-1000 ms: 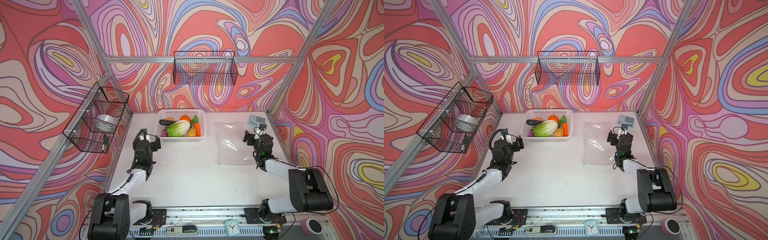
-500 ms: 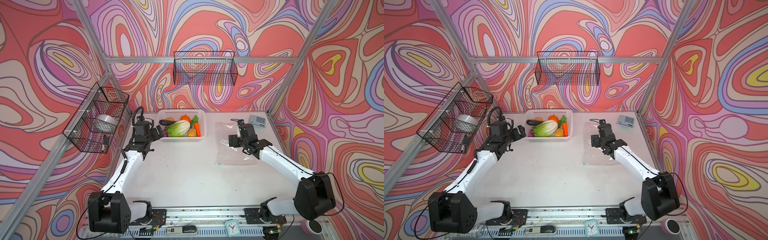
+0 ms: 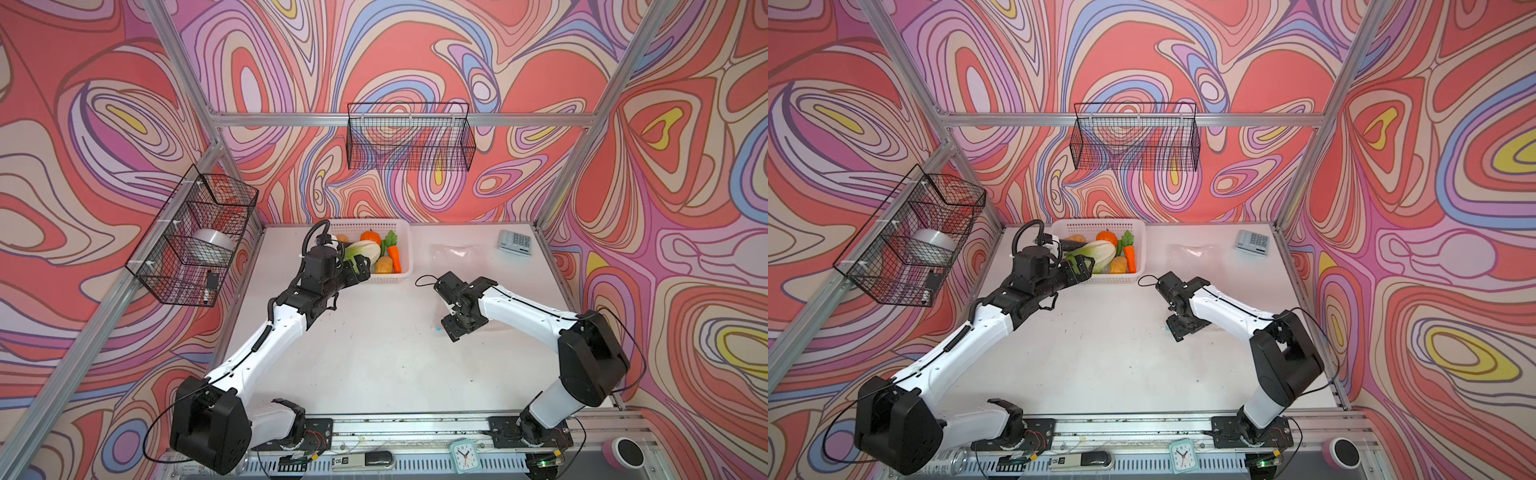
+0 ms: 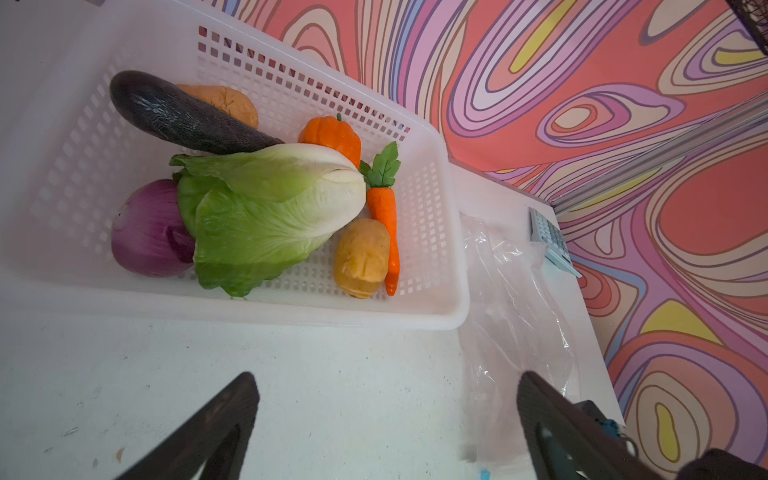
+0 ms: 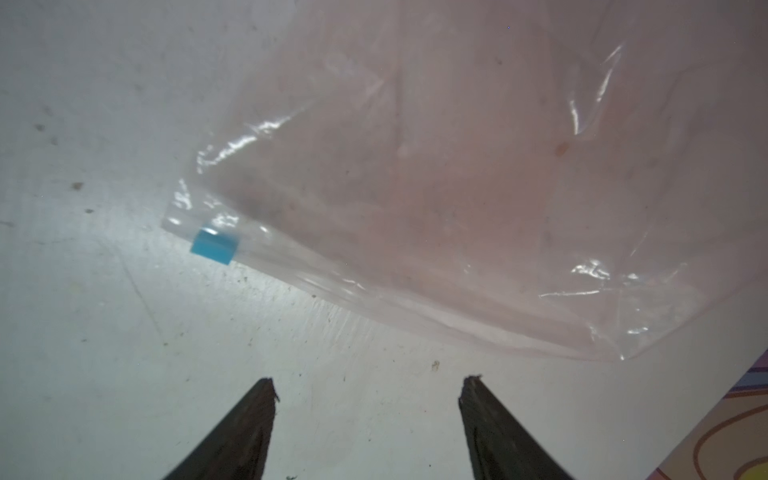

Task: Place the food in the zip-top bag and seal the zipper
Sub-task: 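Reach the right gripper to the bag's zipper edge while the left nears the basket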

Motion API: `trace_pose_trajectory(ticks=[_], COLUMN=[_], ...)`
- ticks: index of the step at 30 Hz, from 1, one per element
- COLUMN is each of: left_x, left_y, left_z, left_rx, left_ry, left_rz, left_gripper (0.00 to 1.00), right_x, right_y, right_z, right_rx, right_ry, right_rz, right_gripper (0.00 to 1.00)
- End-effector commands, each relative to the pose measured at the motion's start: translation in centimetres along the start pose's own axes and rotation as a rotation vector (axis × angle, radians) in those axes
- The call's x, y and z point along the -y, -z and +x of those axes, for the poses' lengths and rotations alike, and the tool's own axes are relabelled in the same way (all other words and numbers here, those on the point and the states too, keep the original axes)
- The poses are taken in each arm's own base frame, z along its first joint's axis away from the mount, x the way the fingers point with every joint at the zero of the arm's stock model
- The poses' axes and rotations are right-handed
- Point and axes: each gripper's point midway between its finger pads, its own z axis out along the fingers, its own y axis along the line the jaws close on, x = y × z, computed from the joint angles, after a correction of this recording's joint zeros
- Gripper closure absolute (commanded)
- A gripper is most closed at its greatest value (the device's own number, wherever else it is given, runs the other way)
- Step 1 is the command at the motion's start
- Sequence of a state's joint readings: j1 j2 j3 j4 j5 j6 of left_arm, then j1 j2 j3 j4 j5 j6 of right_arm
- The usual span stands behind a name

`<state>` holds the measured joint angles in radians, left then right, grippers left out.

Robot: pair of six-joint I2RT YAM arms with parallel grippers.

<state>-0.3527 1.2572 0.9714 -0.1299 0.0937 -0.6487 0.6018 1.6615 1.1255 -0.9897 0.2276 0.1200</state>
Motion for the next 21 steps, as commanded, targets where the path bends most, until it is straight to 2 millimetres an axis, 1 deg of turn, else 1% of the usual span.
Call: trace_pose_trajectory(ticks=[1,3,6,8,10,12,15,16,17,20,21], left_x=[0.2,-0.5,-1.3,-1.8,-2.0,-2.2,-2.3,-2.4,-2.5,-2.3,-2.3], left_y=[0.6,1.3,2.2,2.5,2.7,3.0,3.6,3.7,3.9,4.1,4.1], left_z=[-0.4,-0.5,-0.4,-0.2,0.0,0.1,-0.1,-0.1,-0.3,-0.6,-0.6], left_rx=[0.022,0.041,0.066,0.073,0.073,0.073,0.085,0.09,0.096,0.11,0.111], left_ry=[0.025,0.013,0.009,0.013,0.018,0.019,0.01,0.007,0.007,0.005,0.01], left_rz=[0.009,-0.022,-0.053,-0.064,-0.069,-0.076,-0.089,-0.093,-0.096,-0.093,-0.09], left_gripper=[0.0,0.0,0.0,0.0,0.0,0.0,0.0,0.0,0.0,0.0,0.0], right_x=[1.2,1.4,1.7,1.5,1.3,1.1,0.4,0.3,0.2,0.0,0.0], right_y=[-1.6,-2.1,-2.5,-3.0,-4.4,-5.3,-6.1,-6.3,-6.3,-5.7,-5.5], right_z=[0.4,-0.2,-1.7,-2.4,-2.6,-2.9,-3.1,-3.3,-3.4,-4.0,-4.1], right_rx=[-0.047,-0.032,0.024,0.039,0.018,0.014,0.017,0.022,0.028,0.049,0.059], right_ry=[0.08,0.086,0.095,0.11,0.131,0.15,0.156,0.154,0.152,0.14,0.136], right_rz=[0.092,0.118,0.147,0.146,0.16,0.16,0.136,0.13,0.125,0.111,0.108], right_gripper=[0.25,0.24,0.22,0.22,0.22,0.24,0.29,0.33,0.4,0.64,0.7])
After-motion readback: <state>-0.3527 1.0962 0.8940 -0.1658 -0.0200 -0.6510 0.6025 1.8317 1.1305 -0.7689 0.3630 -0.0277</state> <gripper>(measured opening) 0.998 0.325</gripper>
